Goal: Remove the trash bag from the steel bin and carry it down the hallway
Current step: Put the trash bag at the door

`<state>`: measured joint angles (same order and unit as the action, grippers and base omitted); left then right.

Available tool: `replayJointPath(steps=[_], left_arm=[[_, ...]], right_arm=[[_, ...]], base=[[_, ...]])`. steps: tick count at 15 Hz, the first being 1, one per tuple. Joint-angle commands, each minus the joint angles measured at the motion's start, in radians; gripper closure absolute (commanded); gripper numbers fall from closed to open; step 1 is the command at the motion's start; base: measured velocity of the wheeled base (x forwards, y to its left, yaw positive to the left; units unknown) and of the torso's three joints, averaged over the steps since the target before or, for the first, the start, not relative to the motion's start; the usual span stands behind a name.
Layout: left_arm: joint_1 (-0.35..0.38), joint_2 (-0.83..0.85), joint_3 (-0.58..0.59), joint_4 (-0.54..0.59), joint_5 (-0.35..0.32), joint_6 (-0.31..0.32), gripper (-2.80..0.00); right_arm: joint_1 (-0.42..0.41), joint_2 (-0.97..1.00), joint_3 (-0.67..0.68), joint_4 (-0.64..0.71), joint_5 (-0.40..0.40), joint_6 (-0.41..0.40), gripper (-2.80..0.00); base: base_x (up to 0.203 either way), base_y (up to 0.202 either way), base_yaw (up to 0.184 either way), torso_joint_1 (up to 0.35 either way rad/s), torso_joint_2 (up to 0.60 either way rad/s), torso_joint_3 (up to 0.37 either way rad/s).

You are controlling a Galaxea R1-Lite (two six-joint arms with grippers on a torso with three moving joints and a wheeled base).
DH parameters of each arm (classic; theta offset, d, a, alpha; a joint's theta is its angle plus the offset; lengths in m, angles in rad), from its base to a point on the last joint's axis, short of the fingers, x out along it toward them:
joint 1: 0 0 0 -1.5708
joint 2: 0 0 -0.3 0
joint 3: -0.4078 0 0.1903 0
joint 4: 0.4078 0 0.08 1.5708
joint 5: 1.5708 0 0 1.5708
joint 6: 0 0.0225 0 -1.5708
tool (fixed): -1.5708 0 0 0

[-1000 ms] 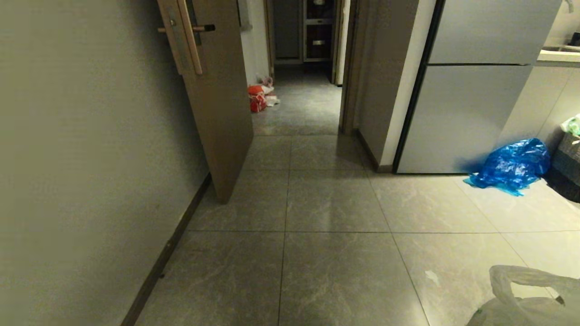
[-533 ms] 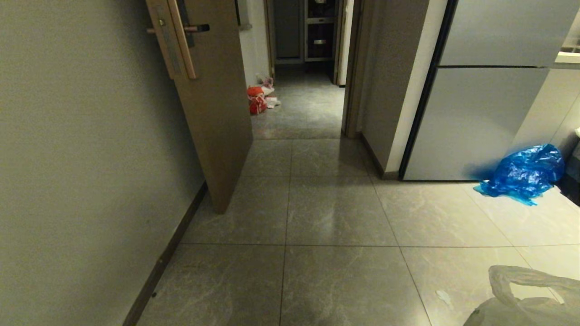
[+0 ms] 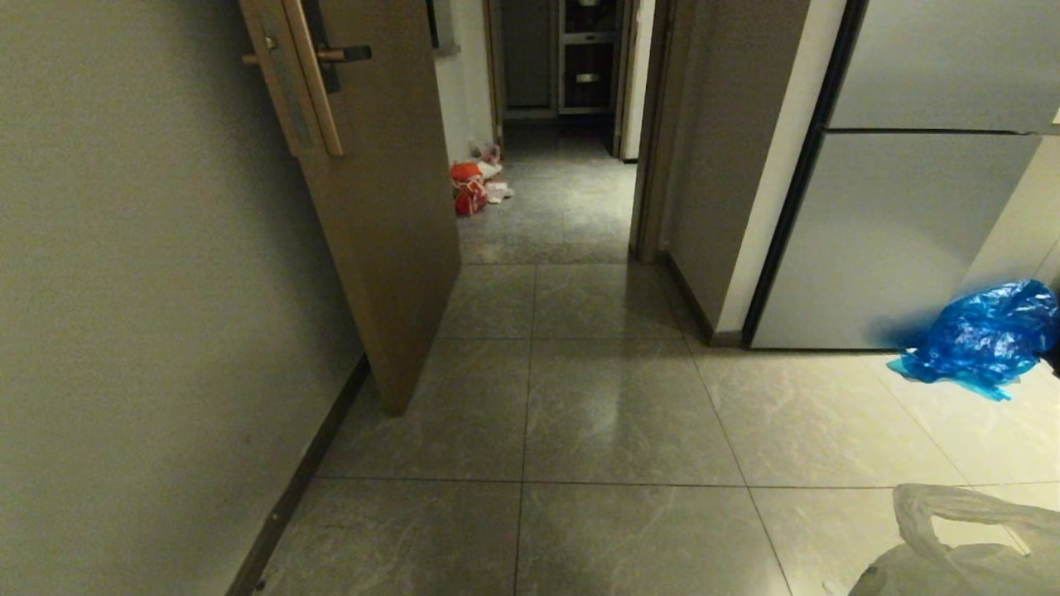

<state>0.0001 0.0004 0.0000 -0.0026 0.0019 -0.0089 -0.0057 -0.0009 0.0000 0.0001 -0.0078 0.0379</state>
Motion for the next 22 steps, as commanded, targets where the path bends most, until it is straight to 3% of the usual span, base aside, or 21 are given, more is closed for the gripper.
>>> replayJointPath(steps=[1,22], left_arm=[[0.001,0.001,0.001,0.000,0.001,0.000,0.00],[0.001,0.001,0.001,0.000,0.000,0.000,0.00]], right_arm=[[0.000,0.001,0.000,0.000,0.000,0.000,0.00],[0.000,0.001,0.000,0.000,0.000,0.000,0.00]], base=[[0.187,0.000,-0.001,0.003,0.00,0.002],[0.192,0.000,0.001,0.003,0.00,0.003]])
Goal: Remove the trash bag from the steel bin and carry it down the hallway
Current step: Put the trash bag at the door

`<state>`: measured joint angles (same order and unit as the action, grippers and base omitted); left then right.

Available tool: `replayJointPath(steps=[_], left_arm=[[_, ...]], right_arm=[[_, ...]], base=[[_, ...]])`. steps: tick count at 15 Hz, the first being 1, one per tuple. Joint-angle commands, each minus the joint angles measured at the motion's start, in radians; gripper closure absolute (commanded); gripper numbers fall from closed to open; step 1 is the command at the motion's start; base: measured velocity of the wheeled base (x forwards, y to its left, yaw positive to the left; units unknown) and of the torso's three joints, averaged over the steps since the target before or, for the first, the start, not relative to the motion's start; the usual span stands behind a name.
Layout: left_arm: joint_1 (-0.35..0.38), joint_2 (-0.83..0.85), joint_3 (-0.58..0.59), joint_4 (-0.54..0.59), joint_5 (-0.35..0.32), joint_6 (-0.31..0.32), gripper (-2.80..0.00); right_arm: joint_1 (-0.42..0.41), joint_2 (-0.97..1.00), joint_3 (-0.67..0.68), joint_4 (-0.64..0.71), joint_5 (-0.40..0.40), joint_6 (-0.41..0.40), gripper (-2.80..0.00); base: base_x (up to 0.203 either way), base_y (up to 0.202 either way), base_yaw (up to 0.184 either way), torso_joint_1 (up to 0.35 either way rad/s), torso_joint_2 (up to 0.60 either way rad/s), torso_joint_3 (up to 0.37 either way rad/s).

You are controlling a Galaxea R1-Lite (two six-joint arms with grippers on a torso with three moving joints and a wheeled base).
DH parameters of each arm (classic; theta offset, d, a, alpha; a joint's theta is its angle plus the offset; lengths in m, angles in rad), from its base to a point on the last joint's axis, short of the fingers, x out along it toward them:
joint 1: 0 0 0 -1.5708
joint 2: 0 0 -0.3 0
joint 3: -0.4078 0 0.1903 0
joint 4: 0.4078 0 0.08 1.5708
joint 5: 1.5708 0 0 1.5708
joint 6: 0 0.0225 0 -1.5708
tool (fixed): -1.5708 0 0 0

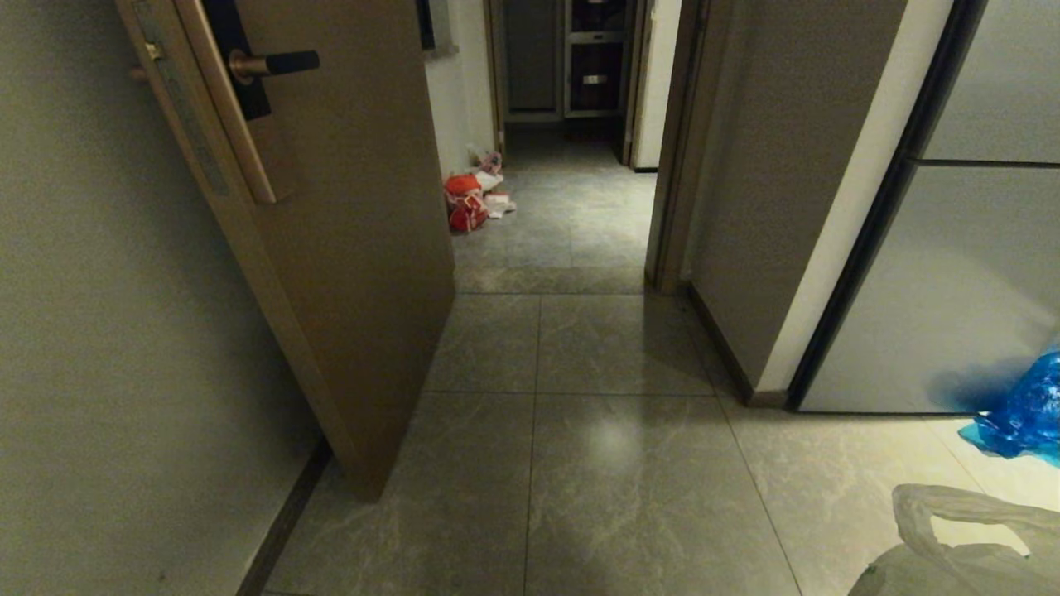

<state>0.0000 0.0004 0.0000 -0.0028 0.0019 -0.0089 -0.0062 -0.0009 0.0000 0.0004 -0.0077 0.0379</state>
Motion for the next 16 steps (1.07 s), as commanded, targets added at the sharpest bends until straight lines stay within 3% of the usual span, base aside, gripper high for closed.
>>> replayJointPath(steps=[1,12,16], left_arm=[[0.000,0.001,0.000,0.000,0.000,0.000,0.00],[0.000,0.001,0.001,0.000,0.000,0.000,0.00],[0.000,0.001,0.002,0.000,0.001,-0.002,0.00]], right_arm=[[0.000,0.001,0.000,0.000,0.000,0.000,0.00],[0.000,0.001,0.000,0.000,0.000,0.000,0.00],[0.000,0.001,0.000,0.000,0.000,0.000,0.00]], base=[[0.193,0.000,0.002,0.007,0.01,0.004],[0.187,-0.003,0.001,0.003,0.00,0.001],[0.005,-0.039,0.003,-0.002,0.00,0.000]])
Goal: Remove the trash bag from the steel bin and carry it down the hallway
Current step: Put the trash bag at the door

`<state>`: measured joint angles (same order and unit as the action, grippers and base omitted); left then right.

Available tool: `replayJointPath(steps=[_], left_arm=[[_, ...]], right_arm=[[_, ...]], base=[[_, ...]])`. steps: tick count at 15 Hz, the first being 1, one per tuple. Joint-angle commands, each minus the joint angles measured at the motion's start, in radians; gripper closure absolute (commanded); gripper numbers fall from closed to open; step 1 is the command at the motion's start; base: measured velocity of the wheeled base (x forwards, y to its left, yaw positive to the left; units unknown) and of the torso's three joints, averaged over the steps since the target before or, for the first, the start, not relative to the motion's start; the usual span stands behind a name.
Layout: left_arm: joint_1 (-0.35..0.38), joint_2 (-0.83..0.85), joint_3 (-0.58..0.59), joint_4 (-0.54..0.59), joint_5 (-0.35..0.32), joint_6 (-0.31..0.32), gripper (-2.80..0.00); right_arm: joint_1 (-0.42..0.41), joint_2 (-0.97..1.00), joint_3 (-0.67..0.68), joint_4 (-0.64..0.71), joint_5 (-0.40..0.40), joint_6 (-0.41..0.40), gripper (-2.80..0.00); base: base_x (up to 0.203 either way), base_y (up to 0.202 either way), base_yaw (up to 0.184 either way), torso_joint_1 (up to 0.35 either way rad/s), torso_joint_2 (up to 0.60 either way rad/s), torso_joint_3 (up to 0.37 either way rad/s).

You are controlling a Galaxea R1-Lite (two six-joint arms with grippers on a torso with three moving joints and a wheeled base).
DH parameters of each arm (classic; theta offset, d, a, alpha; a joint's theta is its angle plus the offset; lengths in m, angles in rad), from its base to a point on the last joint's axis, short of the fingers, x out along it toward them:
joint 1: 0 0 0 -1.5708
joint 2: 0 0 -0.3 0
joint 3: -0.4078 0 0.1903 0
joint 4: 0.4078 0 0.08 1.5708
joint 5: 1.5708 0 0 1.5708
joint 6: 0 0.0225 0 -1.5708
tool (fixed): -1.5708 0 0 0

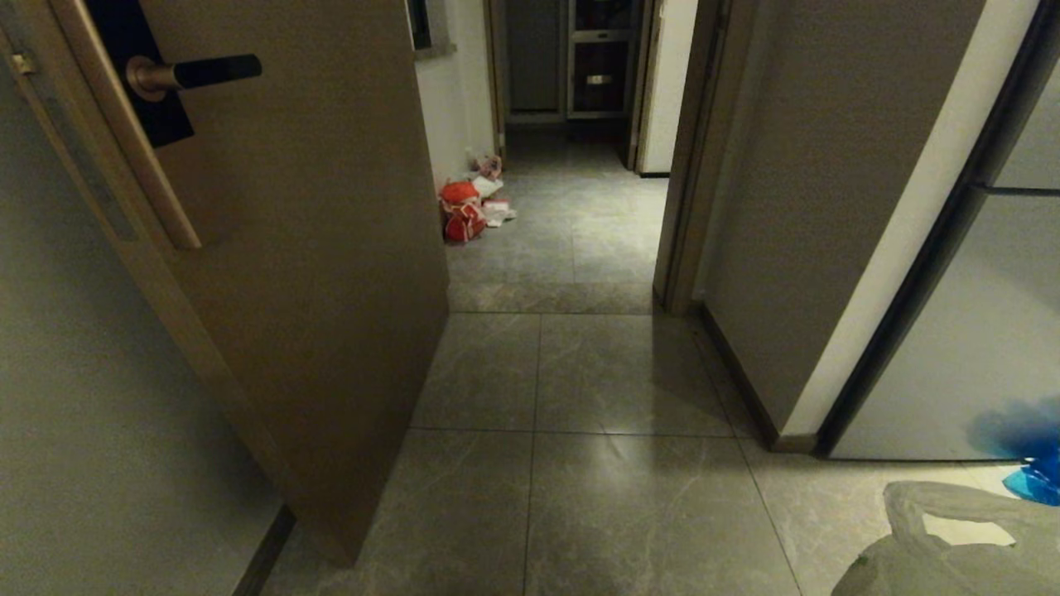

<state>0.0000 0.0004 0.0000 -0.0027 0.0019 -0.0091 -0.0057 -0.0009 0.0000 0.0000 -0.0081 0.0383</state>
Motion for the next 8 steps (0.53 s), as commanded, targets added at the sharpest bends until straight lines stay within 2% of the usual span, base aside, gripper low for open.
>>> replayJointPath(steps=[1,4,8], left_arm=[[0.000,0.001,0.000,0.000,0.001,0.001,0.00],[0.000,0.001,0.002,0.000,0.001,0.001,0.00],[0.000,0.001,0.000,0.000,0.001,0.000,0.00]], right_arm=[[0.000,0.001,0.000,0.000,0.000,0.000,0.00],[0.000,0.001,0.000,0.000,0.000,0.000,0.00],[0.000,0.001,0.000,0.000,0.000,0.000,0.00]], base=[[0.000,0.000,0.000,0.000,0.00,0.000],[0.054,-0.004,0.005,0.000,0.00,0.003],[0.187,-0.001,0.001,0.002,0.00,0.001]])
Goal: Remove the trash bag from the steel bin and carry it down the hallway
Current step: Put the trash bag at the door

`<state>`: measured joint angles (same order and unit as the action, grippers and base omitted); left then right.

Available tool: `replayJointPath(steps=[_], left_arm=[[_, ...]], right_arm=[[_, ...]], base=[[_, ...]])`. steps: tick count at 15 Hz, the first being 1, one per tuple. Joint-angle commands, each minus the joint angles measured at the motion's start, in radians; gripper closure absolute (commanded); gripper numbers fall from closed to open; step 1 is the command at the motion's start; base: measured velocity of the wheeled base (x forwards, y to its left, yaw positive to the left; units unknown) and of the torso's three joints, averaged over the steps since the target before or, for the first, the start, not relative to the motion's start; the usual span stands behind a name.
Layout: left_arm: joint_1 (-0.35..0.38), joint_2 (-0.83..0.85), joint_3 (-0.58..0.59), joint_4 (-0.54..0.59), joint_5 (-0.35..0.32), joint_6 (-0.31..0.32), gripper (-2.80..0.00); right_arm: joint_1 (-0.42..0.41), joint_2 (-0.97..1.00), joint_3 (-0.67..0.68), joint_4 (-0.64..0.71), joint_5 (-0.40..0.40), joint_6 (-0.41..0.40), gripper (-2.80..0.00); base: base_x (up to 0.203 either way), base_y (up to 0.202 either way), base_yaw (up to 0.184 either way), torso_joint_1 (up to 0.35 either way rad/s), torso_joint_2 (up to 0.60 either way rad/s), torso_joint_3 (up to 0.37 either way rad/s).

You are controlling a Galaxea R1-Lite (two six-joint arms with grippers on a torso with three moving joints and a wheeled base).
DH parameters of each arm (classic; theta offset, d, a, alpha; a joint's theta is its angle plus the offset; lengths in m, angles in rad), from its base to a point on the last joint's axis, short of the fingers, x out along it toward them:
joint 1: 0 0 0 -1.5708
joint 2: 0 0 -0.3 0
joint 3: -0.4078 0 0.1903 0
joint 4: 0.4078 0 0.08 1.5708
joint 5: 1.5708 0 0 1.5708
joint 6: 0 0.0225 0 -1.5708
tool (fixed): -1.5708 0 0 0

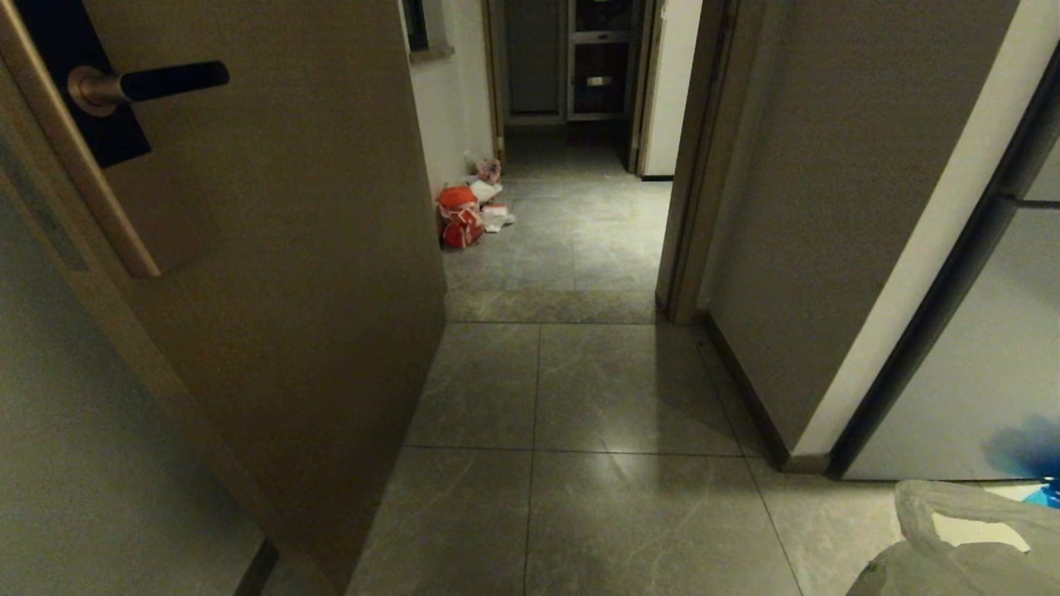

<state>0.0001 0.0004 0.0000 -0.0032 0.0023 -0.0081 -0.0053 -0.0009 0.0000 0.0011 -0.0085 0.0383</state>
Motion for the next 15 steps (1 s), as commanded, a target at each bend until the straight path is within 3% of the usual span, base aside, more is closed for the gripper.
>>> replayJointPath(steps=[1,15], left_arm=[[0.000,0.001,0.000,0.000,0.001,-0.001,0.00],[0.000,0.001,0.000,0.000,0.001,0.000,0.00]], right_arm=[[-0.001,0.001,0.000,-0.001,0.001,0.000,0.00],[-0.001,0.001,0.000,-0.001,0.001,0.000,0.00]], base=[[0.192,0.000,0.001,0.002,0.00,0.002],[0.192,-0.002,0.001,0.003,0.00,0.002]])
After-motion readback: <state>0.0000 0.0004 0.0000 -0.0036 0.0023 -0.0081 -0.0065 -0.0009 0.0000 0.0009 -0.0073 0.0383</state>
